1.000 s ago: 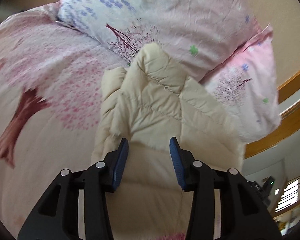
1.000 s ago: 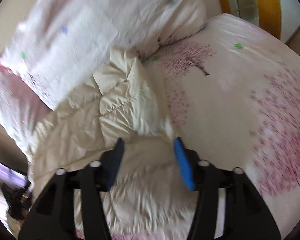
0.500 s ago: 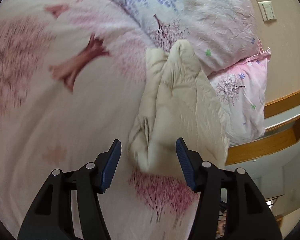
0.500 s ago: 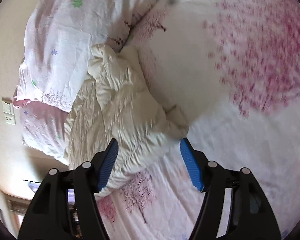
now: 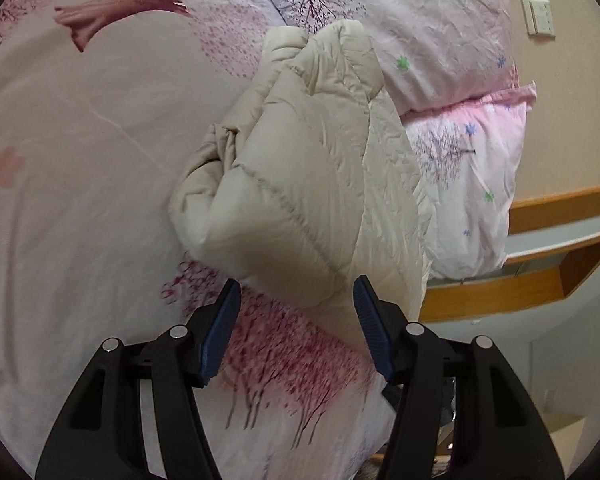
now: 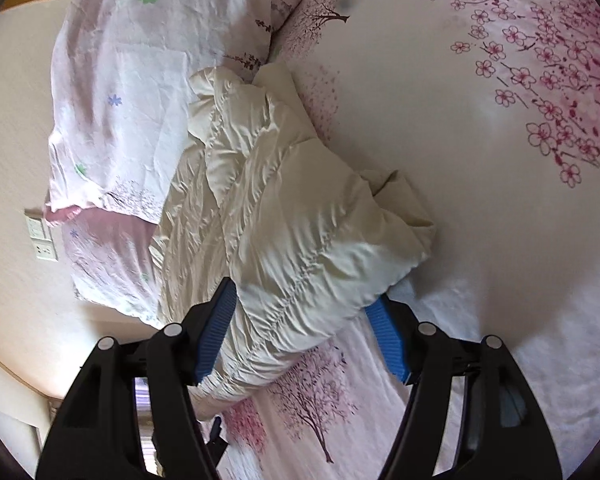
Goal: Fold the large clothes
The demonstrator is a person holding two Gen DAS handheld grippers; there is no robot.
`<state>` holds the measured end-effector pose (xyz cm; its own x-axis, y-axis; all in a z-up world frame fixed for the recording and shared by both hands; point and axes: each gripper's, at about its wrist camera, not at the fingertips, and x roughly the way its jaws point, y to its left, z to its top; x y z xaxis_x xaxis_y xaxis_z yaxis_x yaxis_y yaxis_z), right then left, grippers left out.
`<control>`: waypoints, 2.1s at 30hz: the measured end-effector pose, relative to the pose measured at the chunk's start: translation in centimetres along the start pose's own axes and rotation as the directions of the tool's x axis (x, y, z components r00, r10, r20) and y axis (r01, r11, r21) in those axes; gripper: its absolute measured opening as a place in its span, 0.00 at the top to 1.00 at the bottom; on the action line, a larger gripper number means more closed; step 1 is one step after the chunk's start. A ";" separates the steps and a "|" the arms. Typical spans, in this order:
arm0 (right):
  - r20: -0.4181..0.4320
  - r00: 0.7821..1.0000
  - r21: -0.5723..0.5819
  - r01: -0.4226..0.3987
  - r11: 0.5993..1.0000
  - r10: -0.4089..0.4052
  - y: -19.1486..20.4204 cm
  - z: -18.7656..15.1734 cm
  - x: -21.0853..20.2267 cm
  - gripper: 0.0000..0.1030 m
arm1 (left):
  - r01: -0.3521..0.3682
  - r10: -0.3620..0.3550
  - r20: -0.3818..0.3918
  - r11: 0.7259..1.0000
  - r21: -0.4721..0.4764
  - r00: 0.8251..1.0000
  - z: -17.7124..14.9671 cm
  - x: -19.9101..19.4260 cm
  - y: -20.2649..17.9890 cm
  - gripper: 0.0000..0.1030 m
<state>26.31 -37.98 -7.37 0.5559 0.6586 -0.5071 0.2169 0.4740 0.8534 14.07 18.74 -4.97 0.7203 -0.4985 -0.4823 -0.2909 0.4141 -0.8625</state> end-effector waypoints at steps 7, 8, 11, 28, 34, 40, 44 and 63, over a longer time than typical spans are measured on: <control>0.055 0.998 -0.008 -0.036 0.999 0.036 0.0 0.3 0.2 0.43 | 0.054 -0.045 0.096 0.995 -0.084 0.994 1.4 0.7 0.3 0.43; 0.061 0.998 -0.012 -0.025 1.000 0.025 0.1 0.3 0.4 0.46 | 0.062 -0.052 0.108 0.994 -0.092 0.993 1.5 0.8 0.3 0.44; 0.068 0.997 -0.009 -0.031 0.999 0.031 -0.4 0.3 0.8 0.67 | 0.085 -0.069 0.138 0.990 -0.112 0.988 1.9 1.1 0.8 0.62; -0.060 0.991 -0.255 -0.133 0.958 0.122 4.6 -5.8 -0.4 0.85 | 0.180 -0.155 0.277 0.981 -0.067 0.948 -0.2 -7.9 3.1 0.86; -0.131 0.987 -0.317 -0.128 0.940 0.090 4.1 -9.7 0.0 0.85 | 0.164 -0.126 0.315 0.982 -0.097 0.941 -2.7 -11.9 5.8 0.86; -0.102 0.995 -0.400 -0.035 0.916 -0.006 3.3 -12.4 -0.9 0.67 | 0.152 -0.108 0.303 0.980 -0.126 0.947 -3.8 -13.0 7.7 0.83; 0.097 0.985 -0.496 0.173 0.851 -0.144 4.7 -13.4 -2.5 0.45 | 0.116 -0.072 0.291 0.984 -0.134 0.954 -3.8 -12.6 8.5 0.68; 0.181 0.976 -0.888 0.217 0.406 -0.125 19.3 -23.8 7.9 0.75 | -0.089 0.076 0.426 0.996 0.011 0.902 -5.0 -12.5 5.7 0.44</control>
<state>15.82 -9.75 2.17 0.6605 0.4774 -0.5795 -0.5038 0.8541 0.1295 0.29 23.49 -4.61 0.8955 -0.0941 -0.4351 -0.3468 0.4654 -0.8143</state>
